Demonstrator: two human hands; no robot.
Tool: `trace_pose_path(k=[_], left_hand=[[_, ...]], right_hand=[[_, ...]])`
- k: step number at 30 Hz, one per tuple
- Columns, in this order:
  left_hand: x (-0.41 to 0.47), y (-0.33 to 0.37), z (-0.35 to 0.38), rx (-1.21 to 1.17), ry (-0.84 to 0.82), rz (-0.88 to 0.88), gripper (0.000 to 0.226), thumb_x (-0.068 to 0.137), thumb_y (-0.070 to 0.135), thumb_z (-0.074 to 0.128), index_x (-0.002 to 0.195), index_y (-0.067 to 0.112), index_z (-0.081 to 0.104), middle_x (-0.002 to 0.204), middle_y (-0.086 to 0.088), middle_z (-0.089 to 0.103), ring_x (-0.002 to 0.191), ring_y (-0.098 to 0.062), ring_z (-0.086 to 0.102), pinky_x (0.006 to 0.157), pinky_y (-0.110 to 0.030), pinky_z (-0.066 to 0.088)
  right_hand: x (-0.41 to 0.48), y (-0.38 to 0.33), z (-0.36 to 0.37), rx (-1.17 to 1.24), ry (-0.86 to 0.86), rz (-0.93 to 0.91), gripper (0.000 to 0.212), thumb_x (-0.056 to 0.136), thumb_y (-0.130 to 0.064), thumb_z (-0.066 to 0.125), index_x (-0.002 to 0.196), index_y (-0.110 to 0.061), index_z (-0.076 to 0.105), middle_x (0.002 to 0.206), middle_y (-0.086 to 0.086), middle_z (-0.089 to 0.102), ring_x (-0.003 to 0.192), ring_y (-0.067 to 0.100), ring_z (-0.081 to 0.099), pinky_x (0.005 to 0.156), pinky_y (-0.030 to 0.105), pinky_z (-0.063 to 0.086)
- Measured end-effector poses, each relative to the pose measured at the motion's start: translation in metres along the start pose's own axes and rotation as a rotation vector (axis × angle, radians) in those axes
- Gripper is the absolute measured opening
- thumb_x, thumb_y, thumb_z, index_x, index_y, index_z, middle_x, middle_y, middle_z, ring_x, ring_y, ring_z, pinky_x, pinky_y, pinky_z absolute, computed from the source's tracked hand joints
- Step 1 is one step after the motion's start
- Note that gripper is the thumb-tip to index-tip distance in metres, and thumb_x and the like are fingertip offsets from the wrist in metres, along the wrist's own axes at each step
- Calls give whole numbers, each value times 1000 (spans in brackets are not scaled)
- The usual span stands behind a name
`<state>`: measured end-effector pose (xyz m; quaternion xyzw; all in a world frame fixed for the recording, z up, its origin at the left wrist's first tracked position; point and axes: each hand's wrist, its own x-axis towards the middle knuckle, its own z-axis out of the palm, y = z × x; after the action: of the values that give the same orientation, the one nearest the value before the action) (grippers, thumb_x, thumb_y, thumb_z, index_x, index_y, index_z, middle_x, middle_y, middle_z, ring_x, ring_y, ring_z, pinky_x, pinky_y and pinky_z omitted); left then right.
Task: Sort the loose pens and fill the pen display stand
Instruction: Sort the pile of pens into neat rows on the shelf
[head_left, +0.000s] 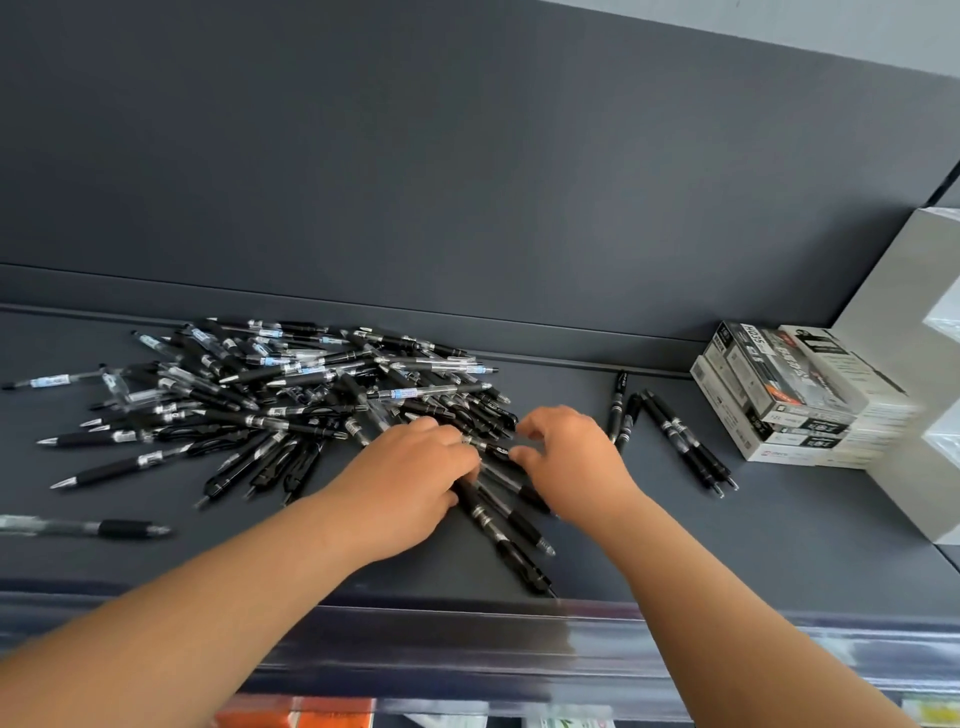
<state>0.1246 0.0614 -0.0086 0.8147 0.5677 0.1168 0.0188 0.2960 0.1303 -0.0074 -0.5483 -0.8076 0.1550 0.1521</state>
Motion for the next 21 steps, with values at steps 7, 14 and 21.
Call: trace_pose_path(k=[7,14,21], left_hand=[[-5,-4,3,9,-8,-9,22,94,28,55,115,31,59,110,13,51,108,-12,39,94,-31,37],[-3,-7,9,27,64,63,14,91,21,60,104,23,64,95,8,56,96,-17,46,84,-32,41],[-5,-27,-10,109,161,13,16,78,13,73,83,22,62,76,11,61,79,-17,55,71,-35,49]], right_hand=[[10,9,10,-54,-69,-96,20,89,-25,61,107,-17,60,105,-1,54,102,20,51,75,26,35],[27,6,2,169,80,-46,9,88,-20,62,95,-15,59,92,-3,51,82,16,49,74,28,37],[46,-3,15,143,-50,42,25,87,-27,65,106,-15,56,106,4,61,104,25,55,81,31,45]])
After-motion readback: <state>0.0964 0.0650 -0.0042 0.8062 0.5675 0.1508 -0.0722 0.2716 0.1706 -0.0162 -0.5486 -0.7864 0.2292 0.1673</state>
